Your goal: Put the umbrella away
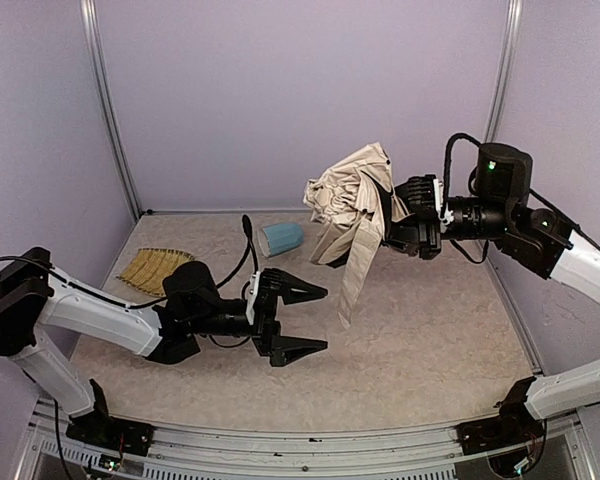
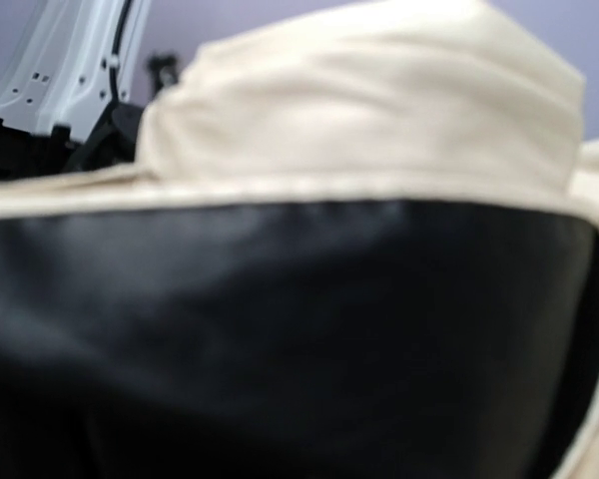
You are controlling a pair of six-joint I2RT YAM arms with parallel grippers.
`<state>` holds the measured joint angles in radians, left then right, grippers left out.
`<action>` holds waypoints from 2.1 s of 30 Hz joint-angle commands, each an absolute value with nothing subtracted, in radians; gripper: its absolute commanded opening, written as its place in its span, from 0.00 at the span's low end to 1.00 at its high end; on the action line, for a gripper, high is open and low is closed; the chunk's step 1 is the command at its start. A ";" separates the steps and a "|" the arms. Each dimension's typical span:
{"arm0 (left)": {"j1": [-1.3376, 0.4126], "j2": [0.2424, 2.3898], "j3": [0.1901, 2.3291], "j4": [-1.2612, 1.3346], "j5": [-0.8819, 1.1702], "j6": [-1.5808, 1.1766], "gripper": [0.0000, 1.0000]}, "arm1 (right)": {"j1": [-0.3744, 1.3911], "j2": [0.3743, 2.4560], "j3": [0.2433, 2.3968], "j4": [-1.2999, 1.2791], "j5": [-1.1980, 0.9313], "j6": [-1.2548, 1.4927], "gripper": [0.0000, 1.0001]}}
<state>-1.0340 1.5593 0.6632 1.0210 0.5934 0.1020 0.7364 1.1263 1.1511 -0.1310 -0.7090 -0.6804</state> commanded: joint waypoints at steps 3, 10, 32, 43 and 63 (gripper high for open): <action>-1.035 1.713 0.726 1.379 0.583 0.003 0.92 | 0.729 1.112 1.189 -0.101 -0.714 -0.693 0.00; -1.046 1.796 0.783 1.385 0.666 -0.016 0.81 | 0.728 1.103 1.180 -0.100 -0.700 -0.696 0.00; -1.032 1.693 0.742 1.045 0.695 0.118 0.00 | 0.726 1.112 1.200 -0.110 -0.606 -0.667 0.00; -0.885 1.595 0.645 0.758 0.368 0.348 0.00 | 0.730 1.118 1.260 -0.280 -0.775 -0.652 0.00; -0.705 1.746 0.991 0.631 0.240 0.788 0.00 | 0.993 1.334 1.208 -0.585 -0.793 -0.679 0.00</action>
<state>-0.7986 1.6924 0.8982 0.7143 0.3134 0.6888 0.8921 1.3205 1.2659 -0.5552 -0.6380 -0.7090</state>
